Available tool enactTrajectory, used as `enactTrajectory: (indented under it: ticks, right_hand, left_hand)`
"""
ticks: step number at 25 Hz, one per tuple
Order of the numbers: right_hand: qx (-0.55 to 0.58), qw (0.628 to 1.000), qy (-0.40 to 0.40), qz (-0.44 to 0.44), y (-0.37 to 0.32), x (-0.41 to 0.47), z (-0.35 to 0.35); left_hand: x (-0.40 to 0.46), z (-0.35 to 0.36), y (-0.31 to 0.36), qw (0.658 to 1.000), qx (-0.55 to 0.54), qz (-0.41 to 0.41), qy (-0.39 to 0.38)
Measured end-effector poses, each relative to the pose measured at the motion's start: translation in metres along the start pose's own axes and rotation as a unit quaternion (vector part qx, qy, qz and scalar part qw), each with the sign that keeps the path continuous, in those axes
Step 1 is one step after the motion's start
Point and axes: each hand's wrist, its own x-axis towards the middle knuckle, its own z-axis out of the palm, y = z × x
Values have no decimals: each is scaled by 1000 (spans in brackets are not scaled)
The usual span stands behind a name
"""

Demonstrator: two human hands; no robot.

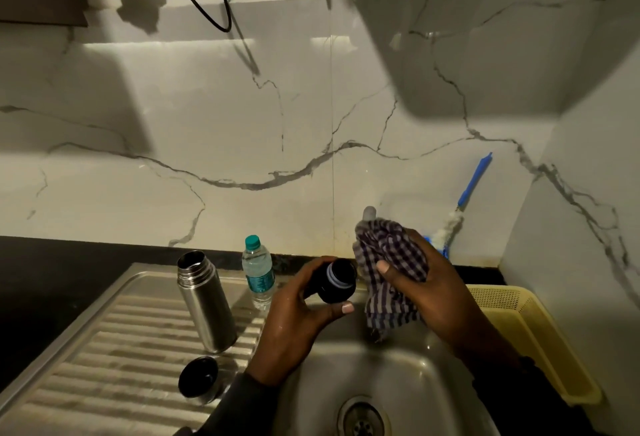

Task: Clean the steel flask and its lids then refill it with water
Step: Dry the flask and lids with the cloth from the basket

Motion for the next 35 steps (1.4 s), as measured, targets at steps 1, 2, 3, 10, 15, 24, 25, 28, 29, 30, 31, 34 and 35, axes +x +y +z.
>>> enactTrajectory:
  ticks: [1, 2, 3, 10, 15, 24, 25, 28, 29, 30, 31, 34, 35]
  right_hand:
    - [10, 1000, 3, -24, -4, 1, 1]
    - [12, 999, -5, -49, -12, 1, 2]
    - [-3, 997, -25, -73, -16, 2, 5]
    - [-163, 957, -89, -221, -29, -4, 34]
    - [-301, 889, -47, -342, 3, 0, -2]
    - [85, 995, -42, 10, -40, 8, 28]
    - [123, 991, -27, 38, -41, 7, 32]
    - [249, 960, -10, 126, -33, -2, 42]
    - [280, 946, -32, 158, -29, -8, 46]
    - [297, 935, -62, 184, -25, -14, 51]
    - [299, 930, -90, 196, -21, -20, 57]
    - [324, 921, -76, 201, -16, -27, 66]
    - [353, 912, -56, 201, -16, -28, 67]
  left_hand:
    - [1, 0, 4, 1000, -7, 5, 5]
    - [3, 0, 9, 1000, -7, 8, 7]
    - [5, 0, 11, 1000, -1, 11, 12]
    - [-3, -3, 28, 999, 7, 37, 35]
    - [-9, -12, 23, 983, -165, -81, -12]
    - [-1, -1, 26, 998, -25, 46, 46]
    - [-2, 2, 25, 994, 4, 71, 78]
    - [-1, 4, 16, 977, 83, 92, 175]
    - [1, 2, 8, 973, 90, 80, 195]
    - [1, -1, 3, 975, 85, 66, 195]
    - [2, -5, -2, 978, 65, 59, 188]
    - [-8, -15, -8, 988, 19, 14, 154]
    - [-16, -18, -9, 988, 21, -6, 151]
